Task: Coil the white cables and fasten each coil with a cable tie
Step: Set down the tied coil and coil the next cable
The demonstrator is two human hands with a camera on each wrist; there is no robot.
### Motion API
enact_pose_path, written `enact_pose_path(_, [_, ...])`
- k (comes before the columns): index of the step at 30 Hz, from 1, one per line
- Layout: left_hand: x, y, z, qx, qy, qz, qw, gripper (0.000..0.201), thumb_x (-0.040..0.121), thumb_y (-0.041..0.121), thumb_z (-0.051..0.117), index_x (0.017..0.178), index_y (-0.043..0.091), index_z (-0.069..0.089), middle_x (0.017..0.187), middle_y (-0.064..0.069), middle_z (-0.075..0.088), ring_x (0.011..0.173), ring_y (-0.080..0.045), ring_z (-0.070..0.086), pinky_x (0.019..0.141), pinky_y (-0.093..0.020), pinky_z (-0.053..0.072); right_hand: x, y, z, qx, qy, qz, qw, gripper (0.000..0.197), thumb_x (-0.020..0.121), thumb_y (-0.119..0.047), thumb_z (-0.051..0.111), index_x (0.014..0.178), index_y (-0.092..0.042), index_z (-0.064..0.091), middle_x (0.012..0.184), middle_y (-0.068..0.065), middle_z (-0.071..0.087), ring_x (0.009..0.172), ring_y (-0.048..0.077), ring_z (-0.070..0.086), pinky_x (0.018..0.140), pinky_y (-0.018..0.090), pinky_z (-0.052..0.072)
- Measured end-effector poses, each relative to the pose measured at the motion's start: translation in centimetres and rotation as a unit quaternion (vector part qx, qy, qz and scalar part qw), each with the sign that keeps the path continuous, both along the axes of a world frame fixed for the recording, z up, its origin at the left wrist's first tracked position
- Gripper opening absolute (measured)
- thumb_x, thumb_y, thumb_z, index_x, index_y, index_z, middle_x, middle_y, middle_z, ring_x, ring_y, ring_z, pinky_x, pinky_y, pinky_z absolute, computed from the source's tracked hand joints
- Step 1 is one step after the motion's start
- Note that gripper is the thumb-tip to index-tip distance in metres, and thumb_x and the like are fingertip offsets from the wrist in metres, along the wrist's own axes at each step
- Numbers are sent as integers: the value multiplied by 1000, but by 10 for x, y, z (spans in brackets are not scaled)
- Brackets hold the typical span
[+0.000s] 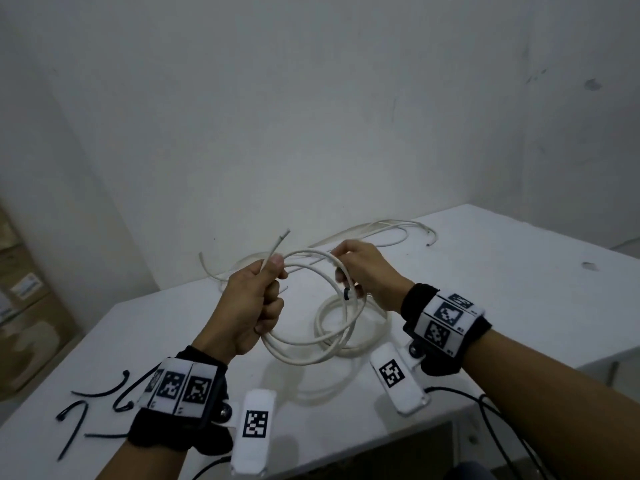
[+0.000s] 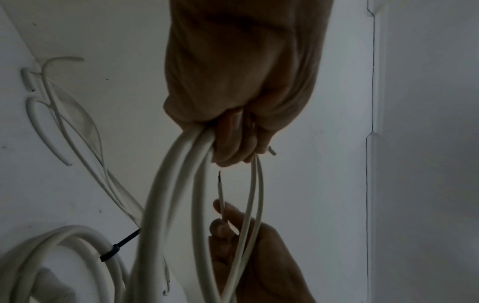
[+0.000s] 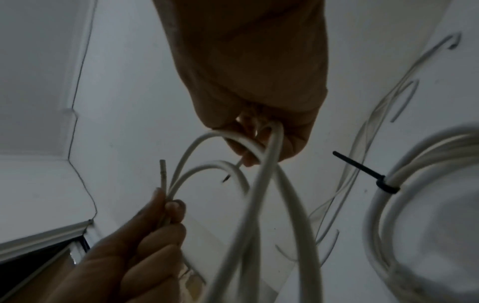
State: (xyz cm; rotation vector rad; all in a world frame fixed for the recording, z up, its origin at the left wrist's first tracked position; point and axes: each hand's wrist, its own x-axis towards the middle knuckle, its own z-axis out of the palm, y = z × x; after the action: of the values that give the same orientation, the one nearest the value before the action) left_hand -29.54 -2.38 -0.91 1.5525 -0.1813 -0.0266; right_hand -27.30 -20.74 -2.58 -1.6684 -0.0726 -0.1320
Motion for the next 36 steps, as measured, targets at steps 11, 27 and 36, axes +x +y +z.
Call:
enact_pose_path(11, [1,-4,-11,35,10,58,998,26,96,40,52,92,14,50,48,7,29,36,-7,21,35,-14,17,-16,12,-1,-130,-52,155,978,61,89,-61,43,84,-3,61,59,-5,31,54,11,28,52,23,23])
enact_pose_path(27, [-2,-1,-11,116,45,2,992,34,100,41,37,108,20,62,58,1,26,43,-10,20,42,-17,16,-13,21,-12,61,-90,133,985,34,89,-12,63,117,-12,43,69,-3,48,56,9,40,48,24,34])
enact_pose_path(36, [-3,2,-9,60,91,-11,994,35,97,37,38,110,17,63,55,1,37,41,-12,29,38,-18,22,-16,19,-3,-36,-130,113,984,7,86,-8,54,84,-14,51,61,0,40,49,13,31,40,21,25])
